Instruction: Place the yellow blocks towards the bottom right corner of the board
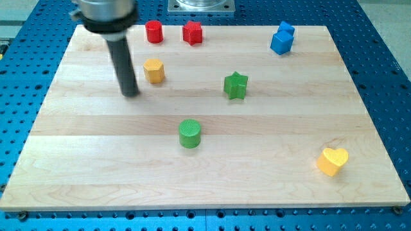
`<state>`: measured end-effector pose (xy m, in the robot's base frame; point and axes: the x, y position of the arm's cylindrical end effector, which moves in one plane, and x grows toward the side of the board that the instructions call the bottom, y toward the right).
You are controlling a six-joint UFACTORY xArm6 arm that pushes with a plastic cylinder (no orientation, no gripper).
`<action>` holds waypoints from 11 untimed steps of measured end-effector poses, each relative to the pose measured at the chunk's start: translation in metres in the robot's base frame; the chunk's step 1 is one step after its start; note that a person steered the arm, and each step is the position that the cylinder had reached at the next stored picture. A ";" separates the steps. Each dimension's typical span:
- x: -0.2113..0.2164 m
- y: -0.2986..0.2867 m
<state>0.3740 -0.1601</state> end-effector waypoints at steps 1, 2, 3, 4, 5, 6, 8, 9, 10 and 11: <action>-0.045 0.021; -0.016 0.106; 0.024 0.187; 0.008 0.138; -0.009 0.078; 0.021 0.070; 0.107 0.240; 0.101 0.257; 0.094 0.266; 0.129 0.313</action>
